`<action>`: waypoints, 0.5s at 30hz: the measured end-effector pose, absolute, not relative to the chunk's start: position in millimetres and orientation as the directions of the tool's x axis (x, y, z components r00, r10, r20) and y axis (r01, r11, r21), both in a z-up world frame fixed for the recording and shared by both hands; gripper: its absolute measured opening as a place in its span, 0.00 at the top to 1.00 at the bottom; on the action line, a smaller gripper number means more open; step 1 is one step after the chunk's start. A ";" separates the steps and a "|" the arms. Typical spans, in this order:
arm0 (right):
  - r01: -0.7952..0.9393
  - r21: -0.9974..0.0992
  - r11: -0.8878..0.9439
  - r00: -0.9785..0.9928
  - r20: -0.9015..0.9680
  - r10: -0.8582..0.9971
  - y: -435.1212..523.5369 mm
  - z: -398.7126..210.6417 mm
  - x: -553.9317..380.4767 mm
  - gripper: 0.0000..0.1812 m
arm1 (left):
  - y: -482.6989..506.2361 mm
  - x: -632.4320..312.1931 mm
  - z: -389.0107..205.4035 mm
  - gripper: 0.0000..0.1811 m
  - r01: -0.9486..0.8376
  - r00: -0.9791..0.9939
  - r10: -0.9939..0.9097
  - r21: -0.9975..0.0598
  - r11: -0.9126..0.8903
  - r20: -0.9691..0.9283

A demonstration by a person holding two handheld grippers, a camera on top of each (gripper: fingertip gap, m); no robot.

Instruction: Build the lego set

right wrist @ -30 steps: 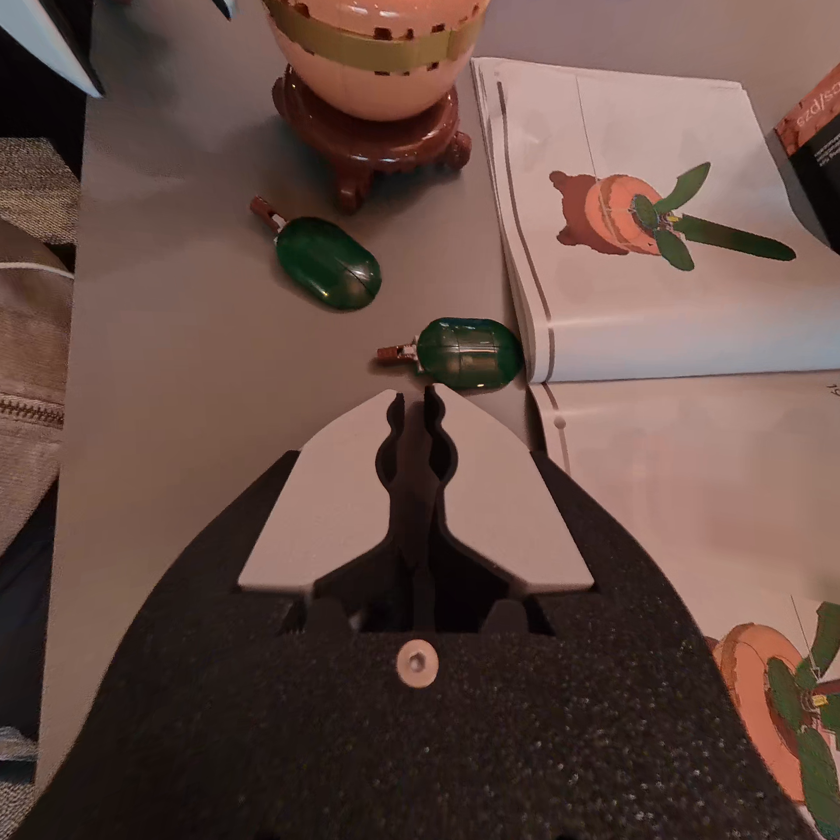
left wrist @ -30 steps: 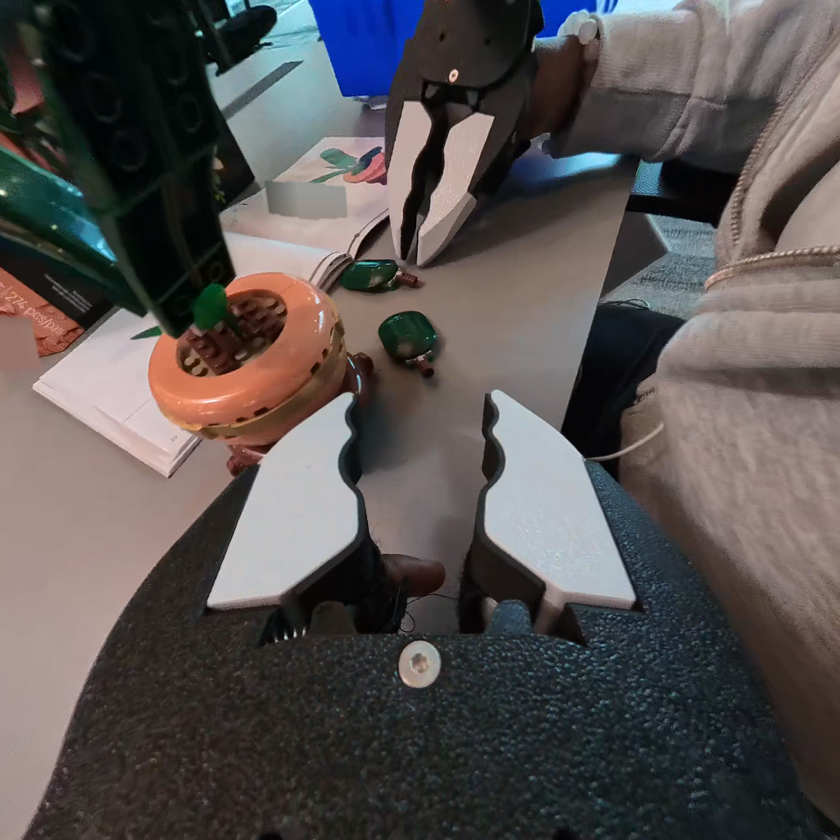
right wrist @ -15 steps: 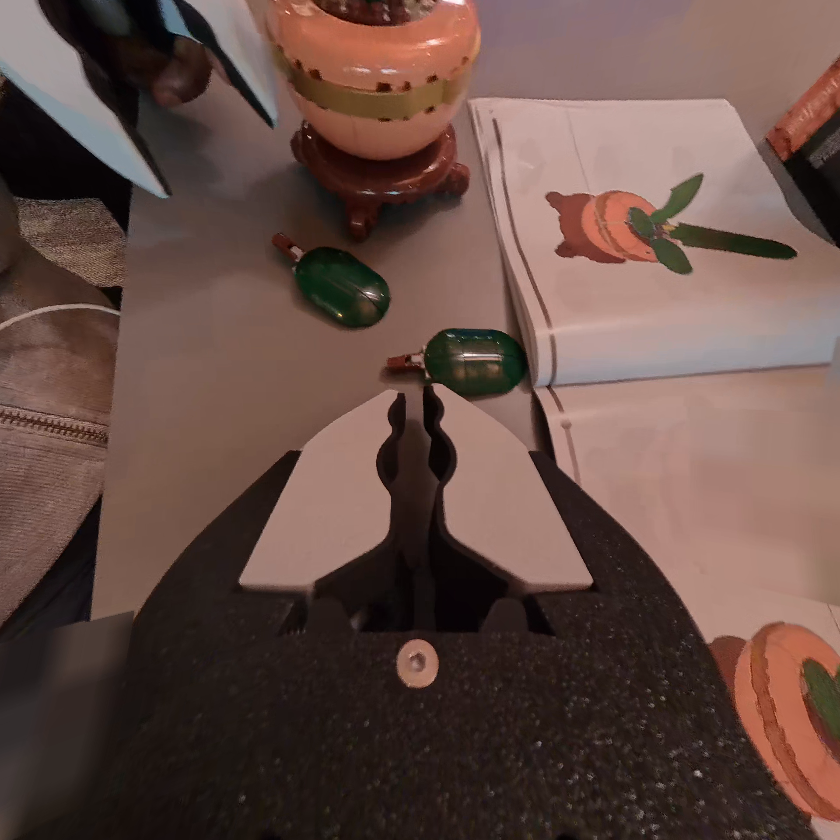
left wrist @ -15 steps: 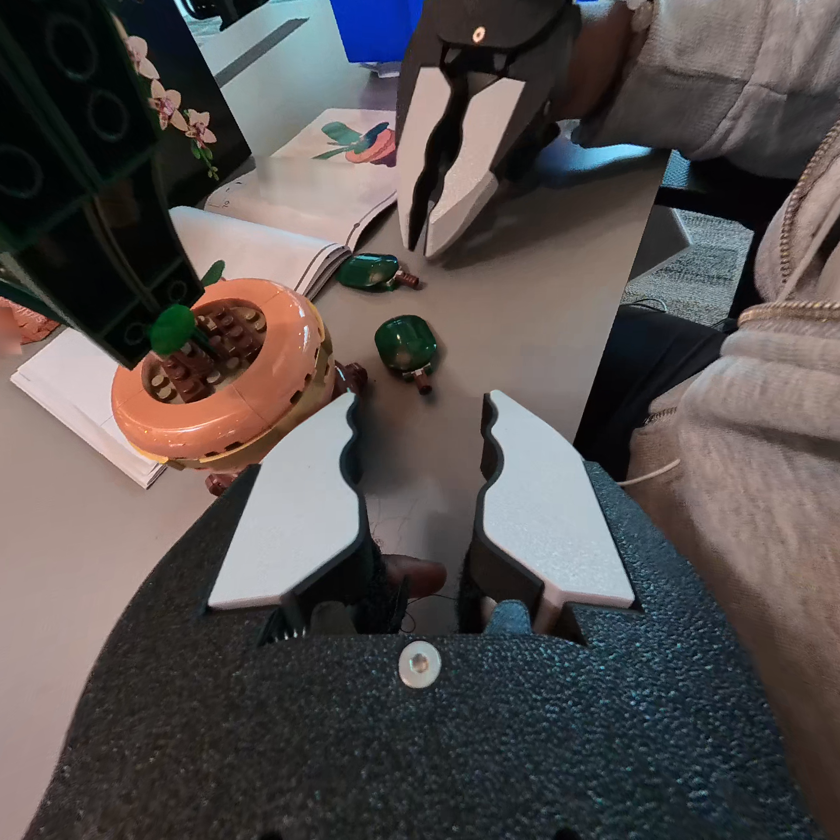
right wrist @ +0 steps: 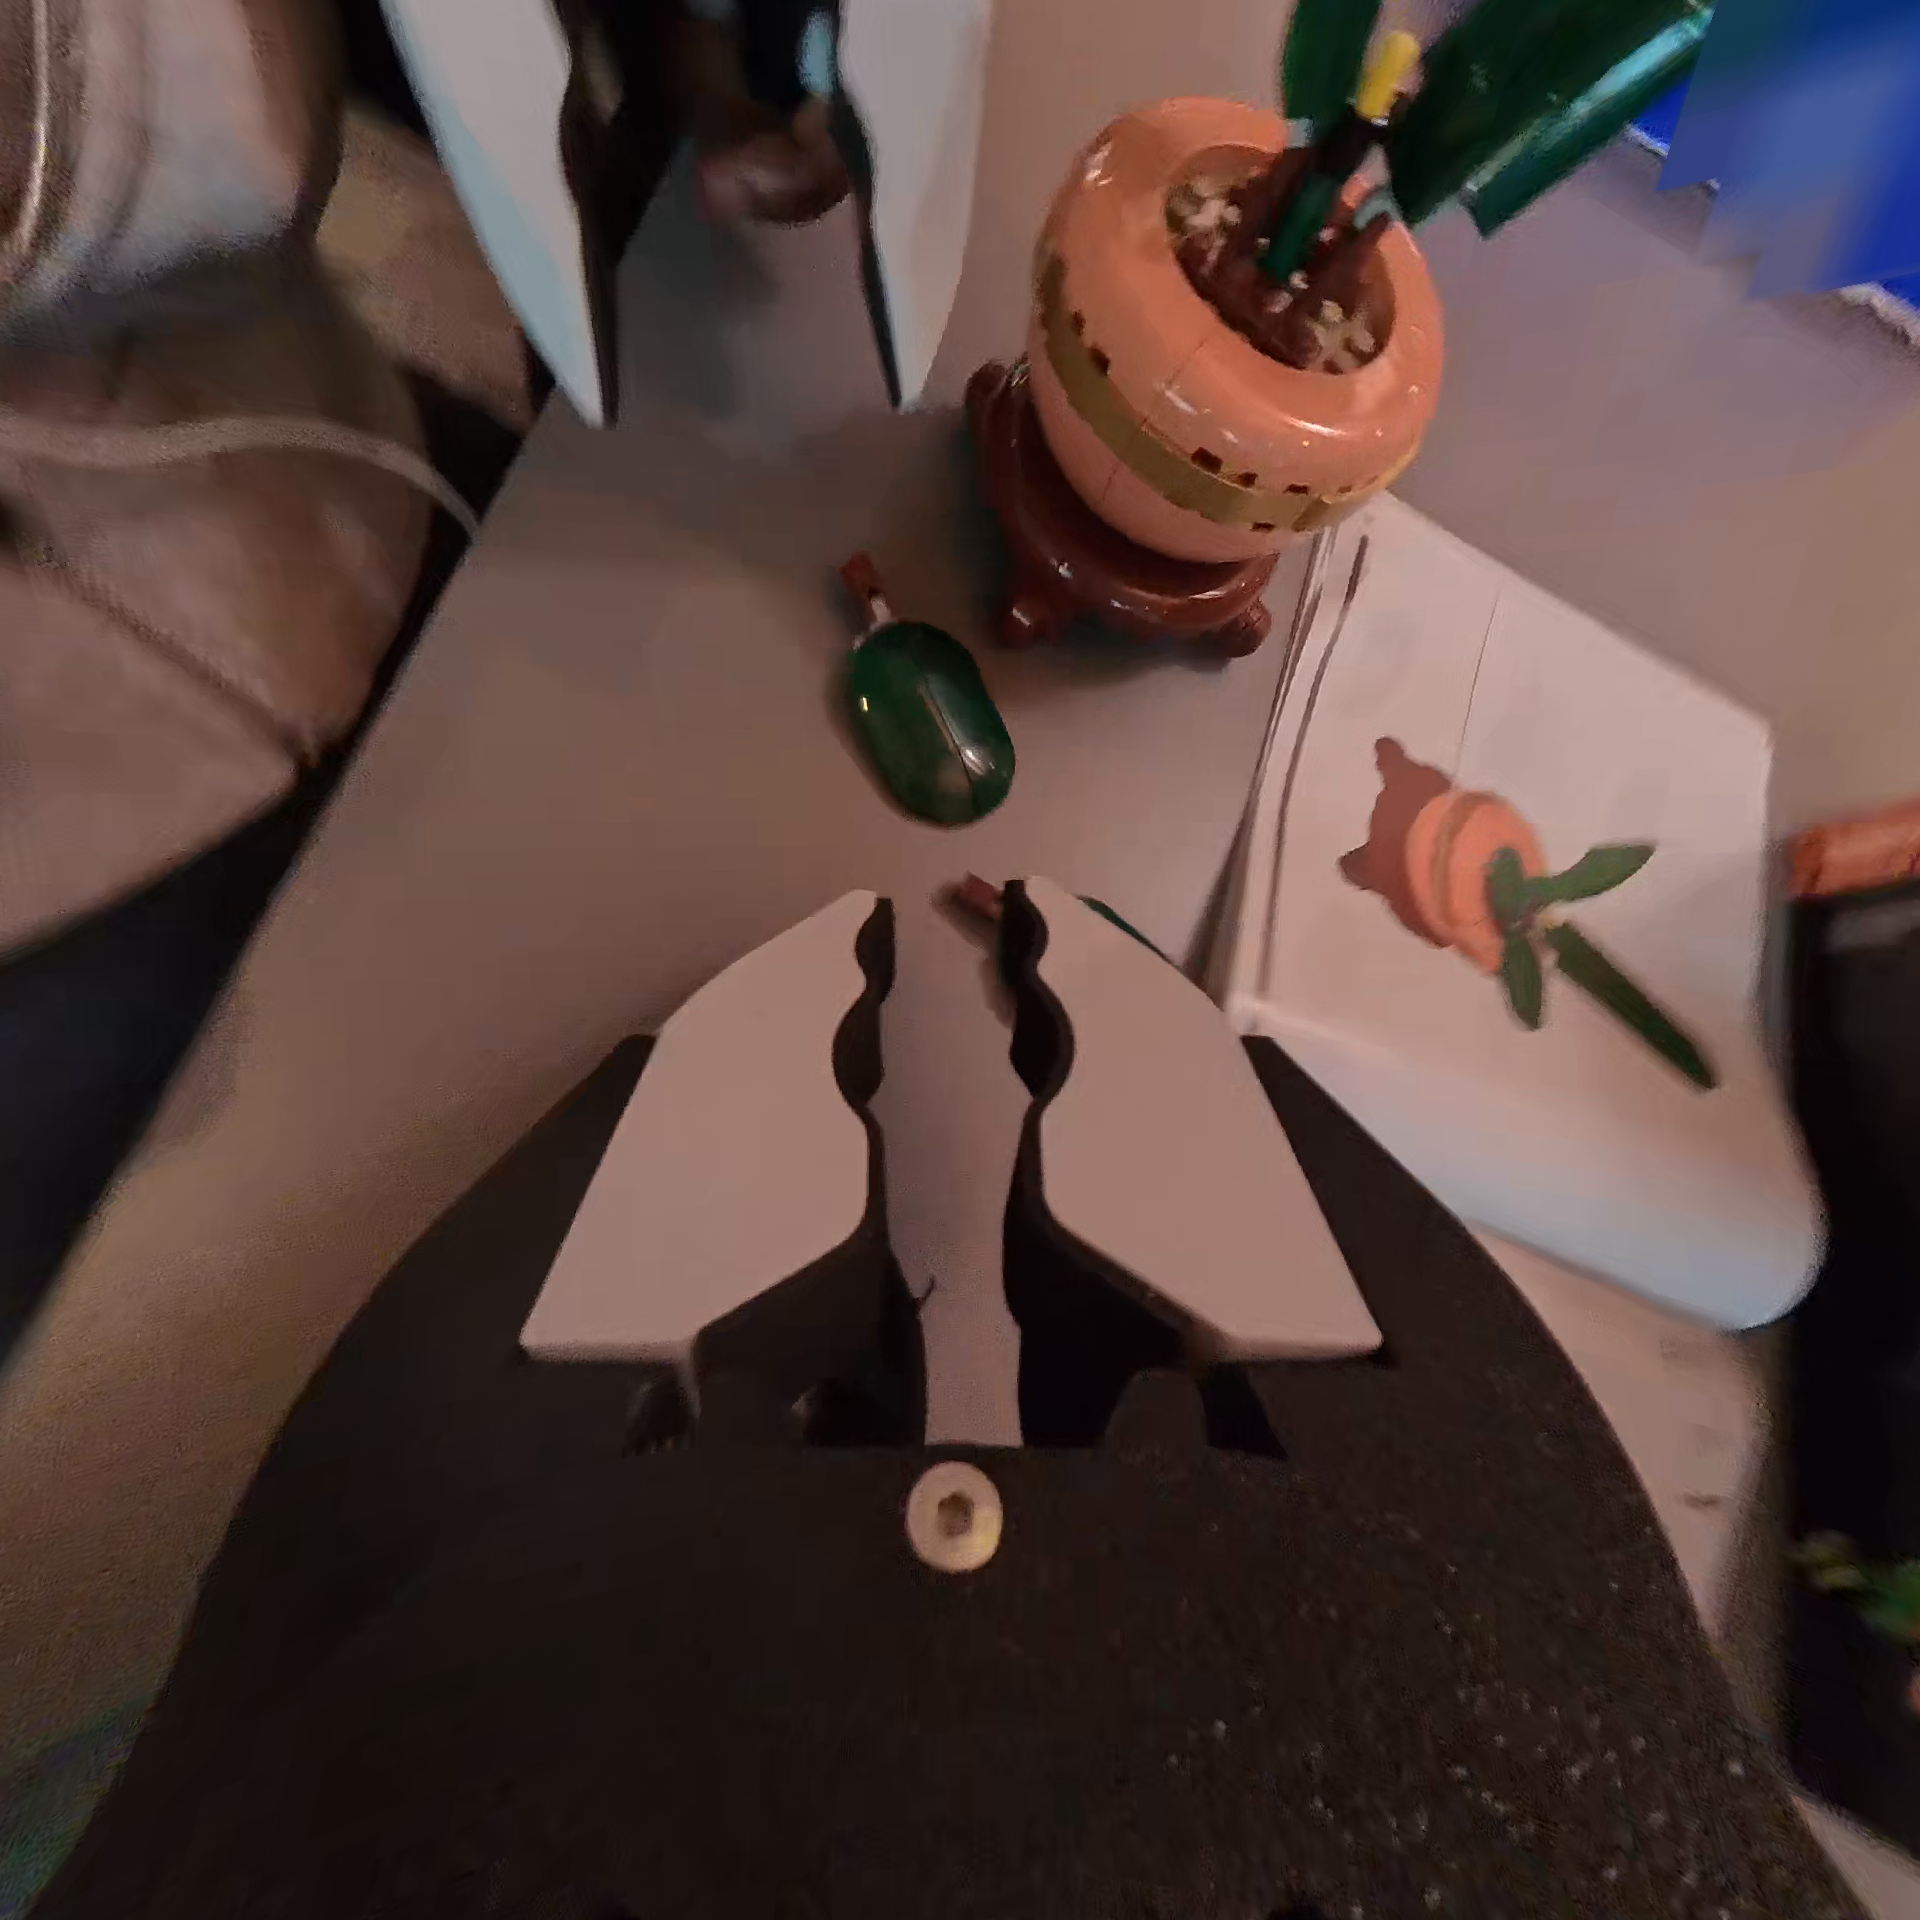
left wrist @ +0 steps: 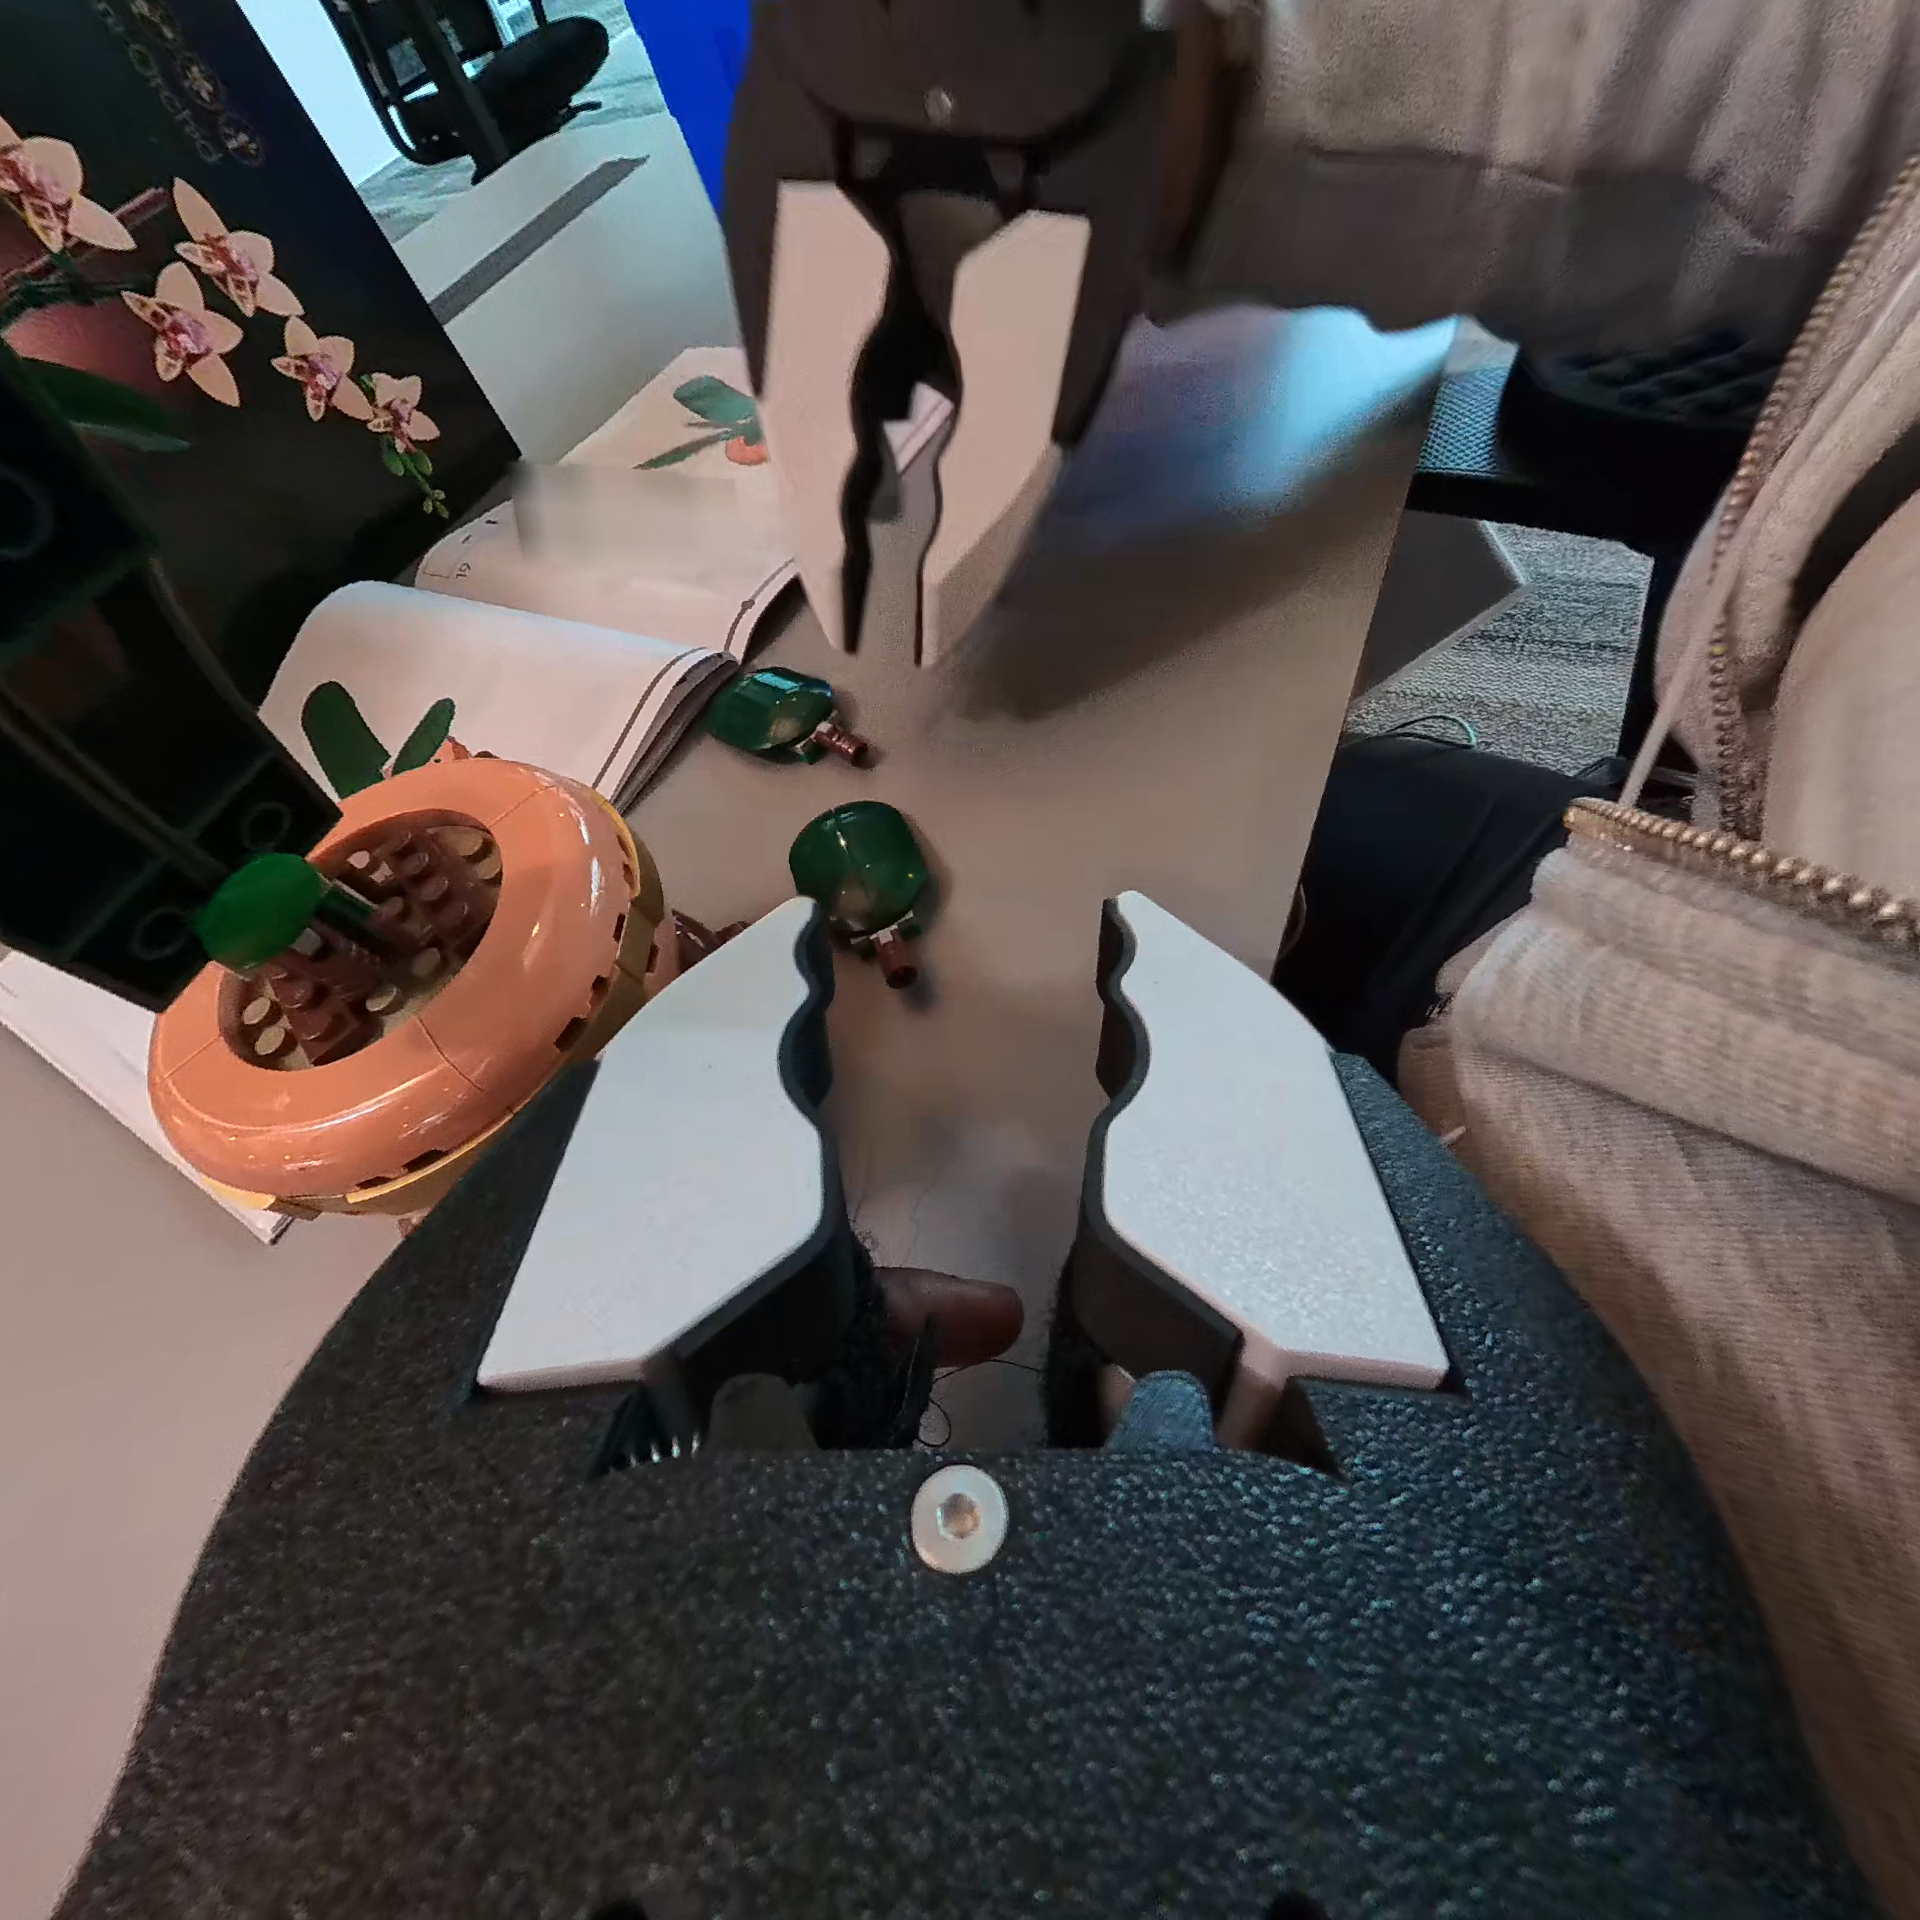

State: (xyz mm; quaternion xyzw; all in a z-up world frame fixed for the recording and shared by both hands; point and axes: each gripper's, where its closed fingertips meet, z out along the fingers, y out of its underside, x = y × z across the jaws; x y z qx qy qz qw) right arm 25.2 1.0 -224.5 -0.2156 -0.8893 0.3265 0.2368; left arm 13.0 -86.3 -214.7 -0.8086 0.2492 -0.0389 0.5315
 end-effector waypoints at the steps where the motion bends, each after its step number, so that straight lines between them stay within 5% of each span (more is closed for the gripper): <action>1: 0.178 -0.635 0.752 -0.826 0.319 0.465 9.4 -223.6 23.1 0.84 | -85.8 14.5 -214.0 0.73 -0.356 0.872 -0.450 -0.882 -0.308 -0.195; 10: 0.070 -0.403 0.913 -0.975 0.166 0.148 35.7 -251.6 -4.5 0.71 | -82.7 37.8 -208.1 0.73 -0.345 0.833 -0.532 -0.896 -0.281 -0.154; 15: 0.299 -0.433 0.850 -0.941 0.012 0.338 23.7 -257.6 7.0 0.80 | -81.3 31.3 -207.3 0.72 -0.324 0.848 -0.511 -0.902 -0.285 -0.144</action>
